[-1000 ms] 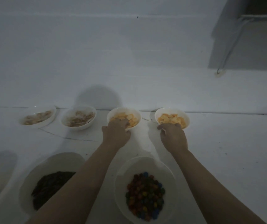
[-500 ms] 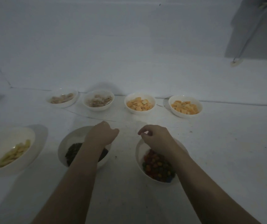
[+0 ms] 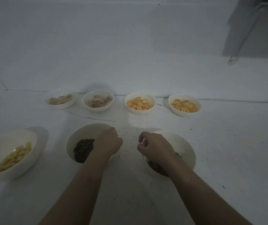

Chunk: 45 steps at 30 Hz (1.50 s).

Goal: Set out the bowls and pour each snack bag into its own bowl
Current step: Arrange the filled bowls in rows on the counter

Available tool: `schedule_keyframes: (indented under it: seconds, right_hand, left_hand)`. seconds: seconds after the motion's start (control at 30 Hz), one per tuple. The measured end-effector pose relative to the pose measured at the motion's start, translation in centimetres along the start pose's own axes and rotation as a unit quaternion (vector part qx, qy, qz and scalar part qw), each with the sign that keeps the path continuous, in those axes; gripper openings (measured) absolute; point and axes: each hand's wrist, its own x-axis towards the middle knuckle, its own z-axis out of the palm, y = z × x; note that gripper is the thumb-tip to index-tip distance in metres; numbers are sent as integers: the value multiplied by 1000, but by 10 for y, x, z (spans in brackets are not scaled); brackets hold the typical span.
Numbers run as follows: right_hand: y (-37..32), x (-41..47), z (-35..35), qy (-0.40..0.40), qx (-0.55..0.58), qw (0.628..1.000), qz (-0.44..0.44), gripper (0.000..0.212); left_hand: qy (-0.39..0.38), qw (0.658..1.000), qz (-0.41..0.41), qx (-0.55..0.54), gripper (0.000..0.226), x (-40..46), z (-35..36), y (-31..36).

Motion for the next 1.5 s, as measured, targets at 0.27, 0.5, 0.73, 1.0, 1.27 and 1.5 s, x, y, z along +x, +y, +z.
schedule_keyframes:
  seconds: [0.27,0.5,0.73,1.0,1.27,1.5]
  right_hand:
    - [24,-1,-6,50,-49,997,22,41]
    - [49,1,-1,150,-48,983,99,76]
    - [67,-1,11,239,-56,969,24,51]
    - [89,2,6,252,-20,965,-67,46]
    - [75,-2,25,348,18,923,-164,31]
    - [-4,6,63,258,106,914,-295,23]
  left_hand:
    - [57,994,96,9,7,7,7,13]
    - [115,989,98,-2,16,9,15,19]
    - [144,978,152,-17,22,14,18,9]
    - [153,974,169,-8,21,17,18,4]
    - [295,931,199,-83,25,4,26,-11]
    - [346,927,117,-88,27,-20,4,-50]
